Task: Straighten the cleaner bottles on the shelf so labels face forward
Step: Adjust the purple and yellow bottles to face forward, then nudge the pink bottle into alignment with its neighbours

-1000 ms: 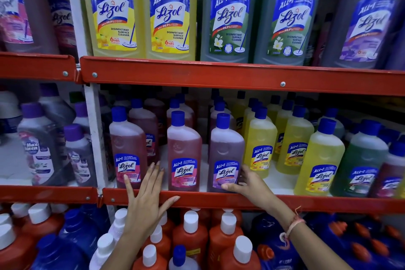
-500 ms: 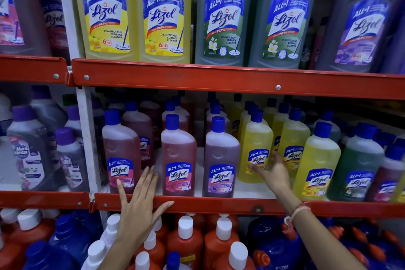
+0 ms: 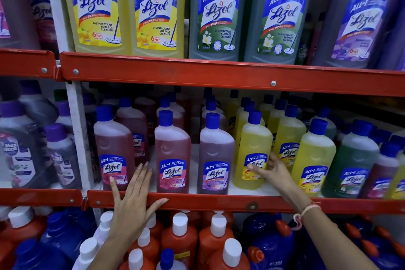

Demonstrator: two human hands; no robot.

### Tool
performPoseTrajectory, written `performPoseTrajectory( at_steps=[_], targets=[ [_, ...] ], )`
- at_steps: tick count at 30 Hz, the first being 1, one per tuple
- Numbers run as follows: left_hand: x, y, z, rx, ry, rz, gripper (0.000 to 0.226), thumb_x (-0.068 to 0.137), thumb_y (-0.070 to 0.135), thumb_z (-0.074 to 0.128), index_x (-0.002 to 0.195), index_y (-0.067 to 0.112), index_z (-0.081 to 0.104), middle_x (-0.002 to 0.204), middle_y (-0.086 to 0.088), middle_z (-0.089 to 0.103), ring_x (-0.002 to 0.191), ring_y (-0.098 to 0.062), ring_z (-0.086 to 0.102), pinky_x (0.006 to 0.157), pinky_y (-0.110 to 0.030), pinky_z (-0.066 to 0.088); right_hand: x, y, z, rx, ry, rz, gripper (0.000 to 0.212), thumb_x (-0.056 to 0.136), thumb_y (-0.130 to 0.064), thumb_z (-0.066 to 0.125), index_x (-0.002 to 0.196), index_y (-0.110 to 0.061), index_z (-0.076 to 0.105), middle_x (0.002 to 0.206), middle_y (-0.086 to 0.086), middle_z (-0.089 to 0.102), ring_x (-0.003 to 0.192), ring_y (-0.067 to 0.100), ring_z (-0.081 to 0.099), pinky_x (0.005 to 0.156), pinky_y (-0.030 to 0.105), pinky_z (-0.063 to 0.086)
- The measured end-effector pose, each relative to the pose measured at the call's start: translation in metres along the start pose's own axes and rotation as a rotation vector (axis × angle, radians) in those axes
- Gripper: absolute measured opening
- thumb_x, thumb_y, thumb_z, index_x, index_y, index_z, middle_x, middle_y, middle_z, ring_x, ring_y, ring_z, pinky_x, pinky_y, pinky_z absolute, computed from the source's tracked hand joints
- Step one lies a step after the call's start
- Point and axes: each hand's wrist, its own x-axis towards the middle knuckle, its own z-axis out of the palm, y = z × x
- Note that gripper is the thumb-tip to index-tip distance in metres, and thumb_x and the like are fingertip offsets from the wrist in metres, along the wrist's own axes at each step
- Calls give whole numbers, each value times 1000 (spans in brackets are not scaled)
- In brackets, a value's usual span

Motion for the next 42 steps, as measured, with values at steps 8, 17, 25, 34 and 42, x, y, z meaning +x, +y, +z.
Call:
performPoseTrajectory(
  at_steps=[8,17,25,34,42],
  targets=[
    [-1,3,-5,26,-10,-1,89,85,73,24,149,11,32,157,-6,33,150,-6,0,119,-63,-2,-26,4,-8,-16,-6,-61,110,43,-52,91,136,-16,45,123,3,66,109,15,65,89,39,57],
    [-2,3,-8,62,-40,-30,90,84,73,24,146,8,38,155,-7,37,150,-5,-3,119,-59,-6,-50,-9,3,-82,52,-79,80,67,-32,82,133,-17,40,132,4,57,103,9,56,89,26,48],
    [-4,16,-16,-147,-31,-97,91,86,74,19,143,6,42,145,-12,51,137,-23,44,121,-42,12,-87,-42,51,-234,568,-440,62,84,-23,70,138,-16,40,139,3,43,128,13,42,102,23,32],
    [4,45,-63,-1059,-17,-580,85,86,75,9,134,21,54,138,-7,58,130,-24,50,113,-46,34,-112,-67,130,125,-195,-158,52,93,-45,50,141,-29,42,134,-22,48,128,-4,44,103,11,37],
    [8,37,-53,-1048,-195,-603,107,62,97,4,136,35,52,148,-4,50,144,-23,33,120,-56,20,-98,-66,168,-82,-290,48,92,79,-82,25,153,-26,19,159,-2,28,147,18,24,119,40,16]
  ],
)
